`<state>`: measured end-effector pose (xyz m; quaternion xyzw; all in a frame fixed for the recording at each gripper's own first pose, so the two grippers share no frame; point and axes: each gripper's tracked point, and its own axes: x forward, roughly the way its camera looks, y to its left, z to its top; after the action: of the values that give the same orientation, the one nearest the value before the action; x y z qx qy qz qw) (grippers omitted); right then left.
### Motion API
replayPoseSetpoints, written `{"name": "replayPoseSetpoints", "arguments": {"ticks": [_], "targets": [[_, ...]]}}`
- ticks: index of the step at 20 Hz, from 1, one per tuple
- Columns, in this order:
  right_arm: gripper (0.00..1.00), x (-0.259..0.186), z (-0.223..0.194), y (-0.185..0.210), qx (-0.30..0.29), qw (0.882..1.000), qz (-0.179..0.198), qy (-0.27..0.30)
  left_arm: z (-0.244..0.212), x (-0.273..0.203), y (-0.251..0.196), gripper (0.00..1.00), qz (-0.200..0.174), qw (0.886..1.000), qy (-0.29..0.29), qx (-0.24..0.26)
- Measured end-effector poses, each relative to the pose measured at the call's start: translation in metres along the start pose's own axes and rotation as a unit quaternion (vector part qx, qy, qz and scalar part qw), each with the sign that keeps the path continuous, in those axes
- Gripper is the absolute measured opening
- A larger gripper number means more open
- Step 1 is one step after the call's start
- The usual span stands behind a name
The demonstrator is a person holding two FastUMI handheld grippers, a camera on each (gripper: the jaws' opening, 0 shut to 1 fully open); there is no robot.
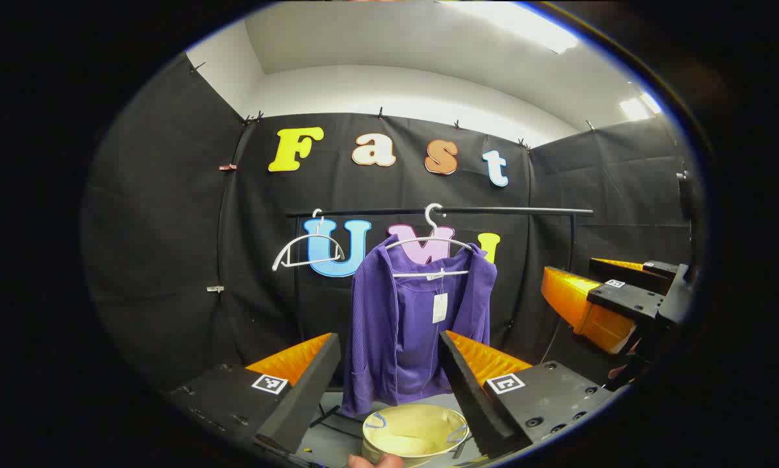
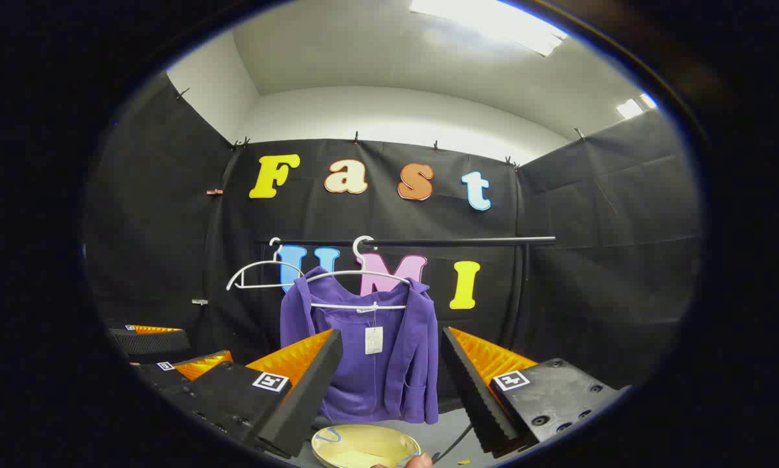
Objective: Grasp the clothes on the hanger with both hands and then place them into the laundry hamper below.
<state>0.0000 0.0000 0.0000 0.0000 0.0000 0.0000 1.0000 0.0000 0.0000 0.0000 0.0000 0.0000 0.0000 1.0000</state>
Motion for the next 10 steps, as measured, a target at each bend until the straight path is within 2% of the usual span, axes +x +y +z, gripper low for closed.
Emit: {"name": "replayPoseSetpoints", "arguments": {"ticks": [2,4,7,8,10], "targets": [[0.98,0.0004,0.0001,-0.0038,-0.004,1.000,-0.007,-0.002,0.0012,0.0004,-0.0003,0.98,-0.002,1.000,0.000,0.001],[0.96,0.0002,-0.0015,-0.0041,-0.008,1.000,-0.009,-0.002,0.0024,0.0005,-0.0003,0.92,-0.003,1.000,-0.003,0.000],[0.98,0.0015,-0.0044,-0.0035,-0.010,1.000,-0.011,0.002,0.0004,0.0012,-0.0022,0.98,-0.006,1.000,0.002,0.000],[0.98,0.0002,-0.0043,-0.0053,-0.010,1.000,-0.013,0.002,-0.0014,0.0012,-0.0029,0.95,-0.006,1.000,0.003,0.002],[0.98,-0.0017,-0.0044,-0.0078,-0.010,1.000,-0.015,0.001,-0.0012,0.0008,-0.0046,0.95,-0.007,1.000,0.003,0.004]]}}
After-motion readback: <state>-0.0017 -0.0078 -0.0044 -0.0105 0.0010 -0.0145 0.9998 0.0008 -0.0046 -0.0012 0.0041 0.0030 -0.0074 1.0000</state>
